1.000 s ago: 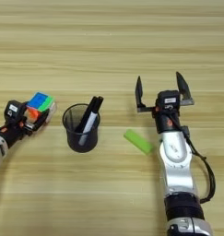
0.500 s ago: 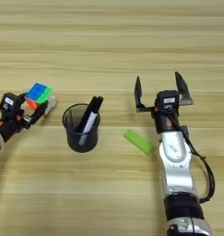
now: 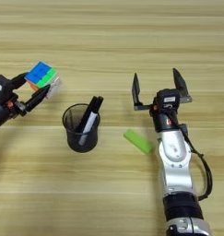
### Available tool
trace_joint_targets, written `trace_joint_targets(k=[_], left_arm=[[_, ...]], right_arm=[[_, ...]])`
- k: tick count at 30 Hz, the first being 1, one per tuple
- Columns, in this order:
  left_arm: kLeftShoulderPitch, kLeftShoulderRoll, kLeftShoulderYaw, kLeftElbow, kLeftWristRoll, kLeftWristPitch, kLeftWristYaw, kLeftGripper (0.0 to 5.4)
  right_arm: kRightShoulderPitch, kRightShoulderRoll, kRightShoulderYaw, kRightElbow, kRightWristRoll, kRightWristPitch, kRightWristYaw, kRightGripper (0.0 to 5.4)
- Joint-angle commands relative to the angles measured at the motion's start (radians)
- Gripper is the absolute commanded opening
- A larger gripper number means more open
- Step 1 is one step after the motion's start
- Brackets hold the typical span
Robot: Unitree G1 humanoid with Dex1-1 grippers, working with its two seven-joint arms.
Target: Move the objects on the table
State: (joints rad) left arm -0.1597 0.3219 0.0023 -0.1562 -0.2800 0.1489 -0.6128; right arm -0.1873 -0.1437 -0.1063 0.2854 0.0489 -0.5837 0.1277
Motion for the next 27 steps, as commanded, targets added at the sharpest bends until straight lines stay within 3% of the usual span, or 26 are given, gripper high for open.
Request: trace_joint_targets(k=[1,9,19,23,27], left_arm=[[0.015,0.044,-0.010,-0.083,-0.051,0.015,-0.076,3.26],[0.031,0.074,-0.039,-0.145,-0.084,0.023,-0.149,3.26],[0.038,0.109,-0.066,-0.200,-0.127,0.041,-0.223,3.26],[0.047,0.131,-0.085,-0.227,-0.134,0.030,-0.267,3.26],[0.049,0.144,-0.095,-0.247,-0.139,0.025,-0.299,3.26]], right_arm=[[0.023,-0.011,0.014,-0.107,0.119,0.029,0.093,5.40],[0.029,-0.110,0.057,-0.315,0.270,0.145,0.301,5.40],[0.023,-0.311,0.089,-0.532,0.511,0.432,0.625,5.40],[0.013,-0.384,0.107,-0.580,0.567,0.538,0.747,5.40],[0.007,-0.431,0.129,-0.593,0.579,0.608,0.840,5.40]])
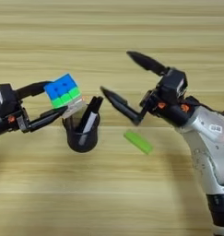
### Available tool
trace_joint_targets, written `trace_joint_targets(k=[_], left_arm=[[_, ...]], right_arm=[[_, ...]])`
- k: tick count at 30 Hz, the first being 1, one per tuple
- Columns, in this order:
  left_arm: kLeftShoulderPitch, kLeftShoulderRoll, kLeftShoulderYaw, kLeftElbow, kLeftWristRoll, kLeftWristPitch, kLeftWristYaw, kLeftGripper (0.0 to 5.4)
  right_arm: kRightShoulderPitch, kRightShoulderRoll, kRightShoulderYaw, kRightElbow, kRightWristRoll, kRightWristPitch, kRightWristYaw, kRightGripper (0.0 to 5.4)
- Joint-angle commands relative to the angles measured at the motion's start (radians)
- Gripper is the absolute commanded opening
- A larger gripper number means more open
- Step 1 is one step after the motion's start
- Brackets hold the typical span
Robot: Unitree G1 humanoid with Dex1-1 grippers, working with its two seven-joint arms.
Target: Move the objects on the table
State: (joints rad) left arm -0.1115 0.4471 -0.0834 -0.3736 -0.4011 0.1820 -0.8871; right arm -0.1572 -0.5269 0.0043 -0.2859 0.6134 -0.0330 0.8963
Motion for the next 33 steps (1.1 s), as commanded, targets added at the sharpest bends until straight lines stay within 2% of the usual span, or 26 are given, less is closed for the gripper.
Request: trace_joint_targets(k=[1,13,21,32,33], left_arm=[[0.000,0.021,-0.010,-0.033,-0.021,-0.008,-0.030,3.26],[-0.009,0.058,-0.060,-0.067,-0.017,-0.002,-0.099,3.26],[-0.011,0.075,-0.096,-0.069,0.002,-0.018,-0.134,3.26],[-0.007,0.089,-0.117,-0.071,0.016,-0.040,-0.137,3.26],[-0.007,0.091,-0.118,-0.072,0.016,-0.042,-0.136,3.26]], right_arm=[[-0.024,-0.056,0.024,-0.024,0.012,0.070,0.090,5.40],[-0.072,-0.115,0.098,-0.046,-0.032,0.193,0.237,5.40],[-0.100,-0.114,0.140,-0.022,-0.077,0.213,0.280,5.40],[-0.114,-0.115,0.187,0.002,-0.129,0.221,0.324,5.40],[-0.114,-0.115,0.189,0.002,-0.131,0.223,0.329,5.22]])
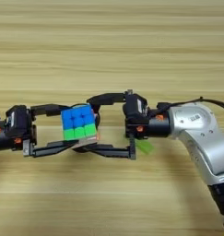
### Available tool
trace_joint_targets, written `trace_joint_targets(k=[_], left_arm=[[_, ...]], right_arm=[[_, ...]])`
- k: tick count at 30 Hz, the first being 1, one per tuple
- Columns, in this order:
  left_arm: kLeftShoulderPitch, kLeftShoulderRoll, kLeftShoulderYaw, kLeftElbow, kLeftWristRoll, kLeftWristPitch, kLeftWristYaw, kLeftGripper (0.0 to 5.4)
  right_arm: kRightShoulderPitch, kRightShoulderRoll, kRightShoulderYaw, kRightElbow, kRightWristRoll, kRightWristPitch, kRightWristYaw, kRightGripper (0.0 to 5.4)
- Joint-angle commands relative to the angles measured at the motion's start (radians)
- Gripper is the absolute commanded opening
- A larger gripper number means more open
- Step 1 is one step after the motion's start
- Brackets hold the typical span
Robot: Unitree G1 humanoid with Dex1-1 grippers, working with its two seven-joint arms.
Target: Move the objects on the table
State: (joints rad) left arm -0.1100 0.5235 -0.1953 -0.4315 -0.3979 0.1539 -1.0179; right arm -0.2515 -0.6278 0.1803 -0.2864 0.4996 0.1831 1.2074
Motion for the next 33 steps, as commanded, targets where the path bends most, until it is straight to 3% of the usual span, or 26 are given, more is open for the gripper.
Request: trace_joint_targets(k=[1,18,33], left_arm=[[-0.009,0.015,-0.008,-0.013,0.014,-0.016,-0.004,3.26],[-0.017,0.017,-0.023,-0.022,0.018,-0.017,0.007,3.26],[-0.026,0.011,-0.027,-0.020,0.024,-0.019,0.016,3.26]], right_arm=[[-0.019,-0.014,0.016,0.004,-0.019,0.008,0.022,5.16],[-0.016,-0.005,0.027,-0.007,-0.027,0.011,0.034,3.41],[-0.013,-0.003,0.028,-0.013,-0.024,0.010,0.034,3.35]])
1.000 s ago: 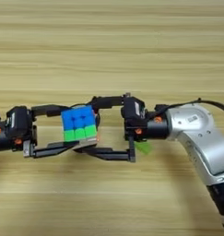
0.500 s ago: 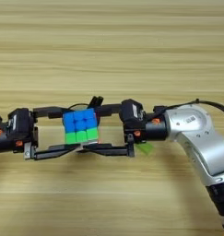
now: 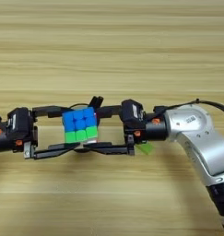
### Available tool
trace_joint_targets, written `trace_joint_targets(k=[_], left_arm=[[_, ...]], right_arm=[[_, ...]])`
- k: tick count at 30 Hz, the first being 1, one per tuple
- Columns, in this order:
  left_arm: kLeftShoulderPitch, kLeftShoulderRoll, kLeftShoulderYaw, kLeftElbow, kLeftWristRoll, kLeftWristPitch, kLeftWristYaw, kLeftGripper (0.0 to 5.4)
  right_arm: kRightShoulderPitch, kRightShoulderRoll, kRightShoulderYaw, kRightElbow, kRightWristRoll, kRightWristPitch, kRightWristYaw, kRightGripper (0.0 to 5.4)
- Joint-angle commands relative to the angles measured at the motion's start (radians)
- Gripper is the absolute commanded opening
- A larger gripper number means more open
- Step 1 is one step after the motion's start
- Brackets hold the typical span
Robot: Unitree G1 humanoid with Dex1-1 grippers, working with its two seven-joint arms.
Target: Move the objects on the table
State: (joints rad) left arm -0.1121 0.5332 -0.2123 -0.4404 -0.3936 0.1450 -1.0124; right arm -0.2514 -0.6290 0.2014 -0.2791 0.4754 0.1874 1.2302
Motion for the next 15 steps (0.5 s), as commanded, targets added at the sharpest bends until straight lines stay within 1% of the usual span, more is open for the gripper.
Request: trace_joint_targets(k=[1,2,3,5,11,13,15], left_arm=[[-0.025,0.000,-0.010,-0.010,0.021,-0.011,0.011,3.26],[-0.026,-0.002,-0.010,-0.008,0.022,-0.012,0.012,3.26],[-0.027,-0.002,-0.010,-0.006,0.023,-0.013,0.013,3.55],[-0.028,-0.003,-0.011,-0.004,0.024,-0.015,0.013,3.66],[-0.030,-0.002,-0.014,0.000,0.024,-0.019,0.014,4.28],[-0.030,-0.001,-0.014,0.000,0.024,-0.019,0.013,4.37],[-0.029,-0.001,-0.014,0.000,0.026,-0.019,0.015,4.63]], right_arm=[[-0.013,-0.001,0.007,-0.020,0.000,0.005,0.011,3.35],[-0.013,-0.001,0.007,-0.020,0.000,0.005,0.012,3.35],[-0.013,-0.001,0.007,-0.019,0.000,0.004,0.012,3.35],[-0.012,-0.001,0.006,-0.019,0.000,0.003,0.012,3.35],[-0.014,-0.006,0.003,-0.022,0.003,0.006,0.016,3.34],[-0.016,-0.007,0.002,-0.021,0.002,0.006,0.018,3.34],[-0.016,-0.007,0.001,-0.021,0.001,0.006,0.019,3.34]])
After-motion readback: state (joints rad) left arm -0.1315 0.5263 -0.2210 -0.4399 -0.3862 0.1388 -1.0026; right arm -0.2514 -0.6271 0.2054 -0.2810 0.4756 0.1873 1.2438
